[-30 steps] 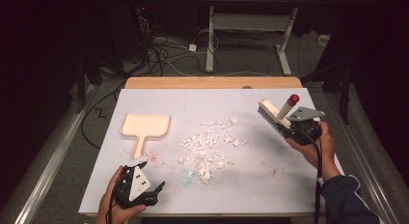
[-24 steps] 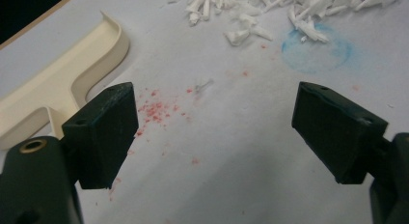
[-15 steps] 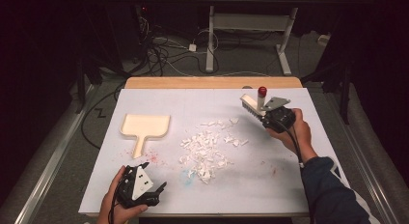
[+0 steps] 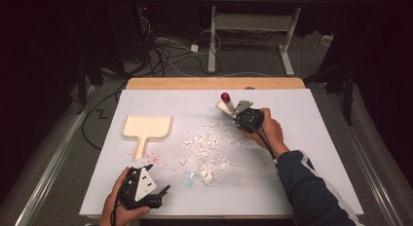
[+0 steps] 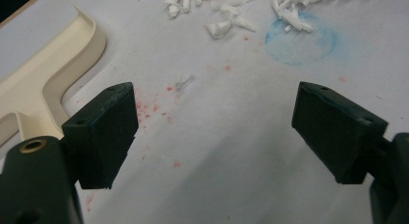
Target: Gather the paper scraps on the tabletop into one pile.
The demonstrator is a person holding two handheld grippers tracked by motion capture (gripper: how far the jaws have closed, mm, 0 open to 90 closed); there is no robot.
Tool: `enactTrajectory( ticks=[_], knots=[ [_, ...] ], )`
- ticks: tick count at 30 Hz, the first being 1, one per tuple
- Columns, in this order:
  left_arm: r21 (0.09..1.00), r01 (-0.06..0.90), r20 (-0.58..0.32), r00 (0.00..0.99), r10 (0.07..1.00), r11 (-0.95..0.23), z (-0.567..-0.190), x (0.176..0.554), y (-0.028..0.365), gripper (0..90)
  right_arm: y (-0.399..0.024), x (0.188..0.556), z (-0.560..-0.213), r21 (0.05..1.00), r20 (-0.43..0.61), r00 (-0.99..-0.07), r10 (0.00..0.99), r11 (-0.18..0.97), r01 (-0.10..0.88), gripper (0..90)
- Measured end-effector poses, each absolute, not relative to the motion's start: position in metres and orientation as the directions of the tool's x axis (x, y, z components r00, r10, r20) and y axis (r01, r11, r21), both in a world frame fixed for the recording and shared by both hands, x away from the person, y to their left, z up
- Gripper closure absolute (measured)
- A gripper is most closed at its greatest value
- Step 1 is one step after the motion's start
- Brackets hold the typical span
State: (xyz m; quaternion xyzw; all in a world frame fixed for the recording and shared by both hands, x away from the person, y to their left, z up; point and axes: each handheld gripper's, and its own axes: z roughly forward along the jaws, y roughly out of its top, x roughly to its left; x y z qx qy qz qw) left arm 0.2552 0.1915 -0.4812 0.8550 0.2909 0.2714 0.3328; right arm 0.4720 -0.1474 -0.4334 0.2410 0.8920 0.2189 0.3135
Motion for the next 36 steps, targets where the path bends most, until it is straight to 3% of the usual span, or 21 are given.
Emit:
enactTrajectory(
  ticks=[10,18,25,31,36],
  knots=[
    [0.722,0.301,0.278,0.699,0.659,-0.624,-0.479,0.255,0.190,15.7,-0.119,0.431,-0.437,0.528,-0.420,-0.851,0.316,0.848,0.054,67.6],
    [0.745,0.297,0.255,0.700,0.667,-0.597,-0.476,0.253,0.192,15.7,-0.127,0.383,-0.428,0.545,-0.371,-0.899,0.232,0.838,-0.008,67.7],
    [0.746,0.297,0.258,0.697,0.670,-0.596,-0.476,0.253,0.192,15.7,-0.138,0.371,-0.409,0.586,-0.380,-0.885,0.270,0.810,-0.005,67.9],
    [0.747,0.301,0.254,0.695,0.673,-0.593,-0.476,0.254,0.192,15.7,-0.137,0.387,-0.392,0.623,-0.390,-0.857,0.337,0.782,0.023,67.8],
    [0.752,0.298,0.251,0.695,0.674,-0.587,-0.475,0.254,0.193,15.7,-0.117,0.414,-0.394,0.597,-0.427,-0.827,0.365,0.801,0.045,67.8]
  ],
)
